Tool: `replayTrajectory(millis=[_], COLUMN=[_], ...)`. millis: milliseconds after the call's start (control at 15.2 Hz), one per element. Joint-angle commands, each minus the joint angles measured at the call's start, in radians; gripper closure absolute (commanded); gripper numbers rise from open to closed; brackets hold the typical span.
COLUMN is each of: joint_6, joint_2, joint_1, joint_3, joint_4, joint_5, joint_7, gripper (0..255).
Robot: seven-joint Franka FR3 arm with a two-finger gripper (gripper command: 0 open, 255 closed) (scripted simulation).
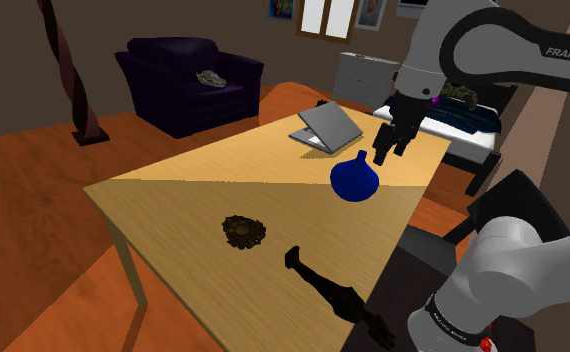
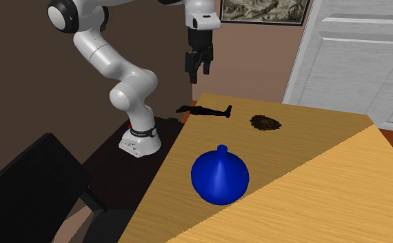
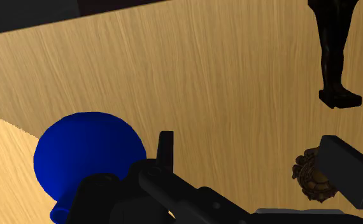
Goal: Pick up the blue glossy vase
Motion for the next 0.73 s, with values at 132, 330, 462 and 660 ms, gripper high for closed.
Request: replayTrajectory(millis=[132,330,462,660], joint_6=[0.034,0.084,0.115,0.159], joint_2=[0.051,0.134,0.193,0.287], joint_1=[-0.013,-0.031,-0.041,-0.053], joint_3=[-0.037,-0.091,-0.126,-0.177], joint_4=[0.011,0.036,0.059,0.103], joint_5=[-0.022,-0.049,-0.063,-0.076], joint_7=[-0.034,-0.083,-0.116,-0.165], gripper=[0,0,0,0])
